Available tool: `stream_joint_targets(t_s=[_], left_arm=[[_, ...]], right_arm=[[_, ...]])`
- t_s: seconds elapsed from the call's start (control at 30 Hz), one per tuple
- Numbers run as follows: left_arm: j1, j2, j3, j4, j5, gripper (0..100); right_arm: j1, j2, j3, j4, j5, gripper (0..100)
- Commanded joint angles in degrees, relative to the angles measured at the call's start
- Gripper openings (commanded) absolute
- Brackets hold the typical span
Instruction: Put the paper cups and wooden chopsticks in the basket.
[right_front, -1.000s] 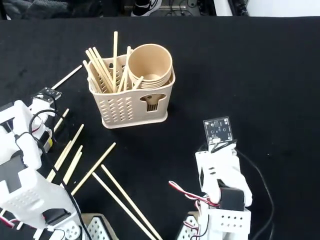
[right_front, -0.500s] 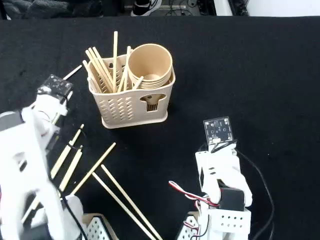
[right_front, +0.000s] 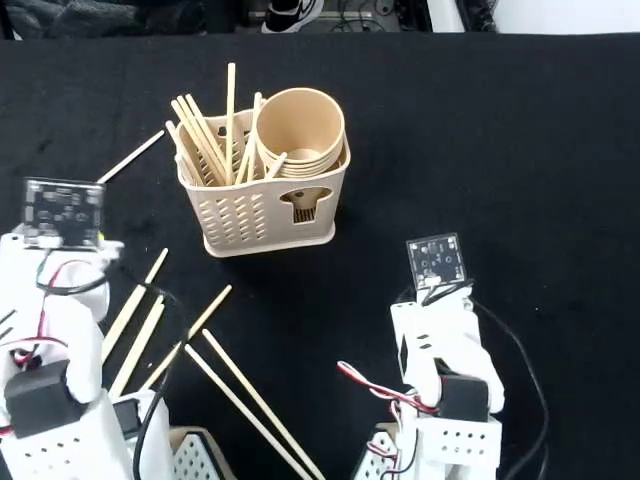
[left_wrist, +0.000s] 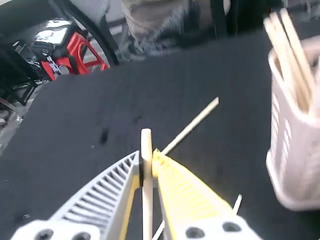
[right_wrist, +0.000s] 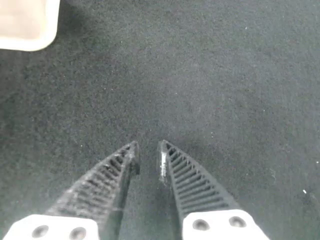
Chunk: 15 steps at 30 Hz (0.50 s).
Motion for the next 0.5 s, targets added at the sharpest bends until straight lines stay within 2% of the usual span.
stream_joint_targets(t_s=[0.0,0.17,0.3,0.47], left_arm=[[1.7,0.2,-0.5,-6.7,6.6,3],[8.0,0.0,-0.8,-9.9,10.8,3],[9.7,0.3,-3.9,-9.8,14.6,3],[10.2,-0.3,-13.4,-12.7,25.1,3]], right_arm=[[-0.9,-4.4,-0.7,-1.0,0.6,8.2],[-0.9,-4.4,-0.7,-1.0,0.6,8.2],[-0.9,-4.4,-0.7,-1.0,0.6,8.2],[-0.9,-4.4,-0.7,-1.0,0.6,8.2]])
